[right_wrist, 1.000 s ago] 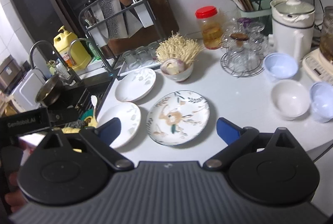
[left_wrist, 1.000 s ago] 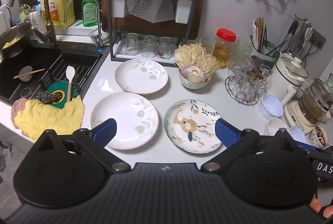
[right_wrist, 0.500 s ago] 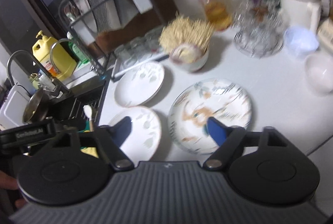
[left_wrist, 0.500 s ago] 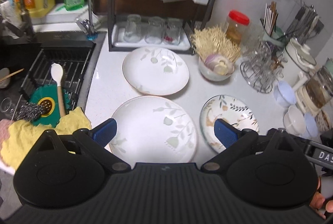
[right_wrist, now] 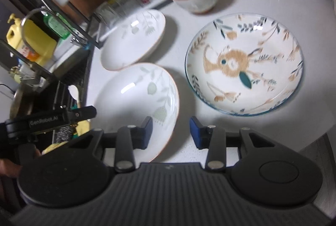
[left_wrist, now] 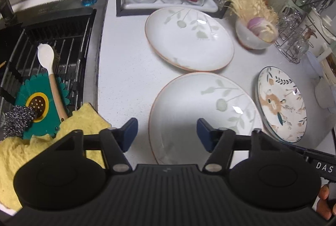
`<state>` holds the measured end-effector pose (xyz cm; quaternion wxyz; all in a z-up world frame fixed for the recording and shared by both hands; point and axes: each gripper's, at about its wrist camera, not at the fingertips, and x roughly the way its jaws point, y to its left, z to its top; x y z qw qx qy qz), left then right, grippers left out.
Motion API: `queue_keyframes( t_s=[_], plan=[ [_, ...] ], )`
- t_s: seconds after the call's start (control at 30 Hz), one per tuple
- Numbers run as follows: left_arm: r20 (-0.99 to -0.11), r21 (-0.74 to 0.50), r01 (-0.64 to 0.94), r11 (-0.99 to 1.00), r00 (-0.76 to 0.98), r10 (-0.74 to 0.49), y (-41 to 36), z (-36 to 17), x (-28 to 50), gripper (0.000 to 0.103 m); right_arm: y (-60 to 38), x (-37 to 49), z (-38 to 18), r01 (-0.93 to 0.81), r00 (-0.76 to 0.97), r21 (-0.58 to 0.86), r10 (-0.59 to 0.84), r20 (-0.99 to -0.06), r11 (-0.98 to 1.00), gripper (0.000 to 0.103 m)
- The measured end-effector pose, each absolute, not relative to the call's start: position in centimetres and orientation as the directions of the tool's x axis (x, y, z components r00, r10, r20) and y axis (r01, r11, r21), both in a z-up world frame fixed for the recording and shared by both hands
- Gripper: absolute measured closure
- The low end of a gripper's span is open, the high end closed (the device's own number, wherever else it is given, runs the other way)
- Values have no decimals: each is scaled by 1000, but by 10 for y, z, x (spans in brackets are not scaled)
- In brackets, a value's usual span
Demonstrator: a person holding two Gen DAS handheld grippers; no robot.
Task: Organize plates and bowls
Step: 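Close both grippers on the rim of the white leaf-pattern plate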
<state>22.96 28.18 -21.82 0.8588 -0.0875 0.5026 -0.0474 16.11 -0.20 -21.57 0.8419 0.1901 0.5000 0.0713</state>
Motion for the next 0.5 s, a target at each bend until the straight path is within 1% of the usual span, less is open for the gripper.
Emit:
queue_keyframes(
  t_s=[0.07, 0.1, 0.13, 0.2, 0.3, 0.33, 0.37, 0.43, 0.47, 0.5],
  plan=[
    [-855, -214, -9, 977, 485, -183, 287, -229, 234, 45, 1, 164, -225, 79, 487, 376, 293, -823, 923, 65],
    [-856, -219, -12, 976, 482, -187, 289, -233, 235, 46, 2, 166, -229, 84, 482, 371, 288, -828, 925, 68],
    [-855, -235, -21, 972, 480, -196, 291, -237, 237, 48, 2, 169, -231, 90, 478, 369, 285, -831, 925, 74],
    [-849, -273, -42, 961, 480, -220, 296, -243, 239, 50, 5, 172, -235, 93, 476, 365, 281, -833, 926, 76],
    [-847, -269, -50, 962, 488, -212, 298, -249, 239, 55, 10, 176, -240, 82, 477, 348, 270, -836, 934, 82],
    [-845, -279, -48, 959, 488, -221, 299, -251, 239, 58, 11, 178, -242, 83, 474, 346, 269, -838, 934, 84],
    [-844, -279, -42, 959, 488, -224, 300, -253, 237, 65, 11, 180, -244, 87, 471, 350, 271, -840, 933, 85],
    [-846, -250, -24, 968, 492, -206, 298, -255, 235, 73, 13, 183, -246, 88, 466, 364, 285, -838, 927, 86],
    [-845, -259, -24, 966, 490, -215, 299, -257, 235, 78, 14, 184, -246, 83, 465, 364, 287, -837, 928, 87],
    [-844, -276, -29, 961, 486, -228, 301, -258, 235, 80, 15, 184, -246, 78, 467, 359, 284, -838, 930, 86]
  ],
)
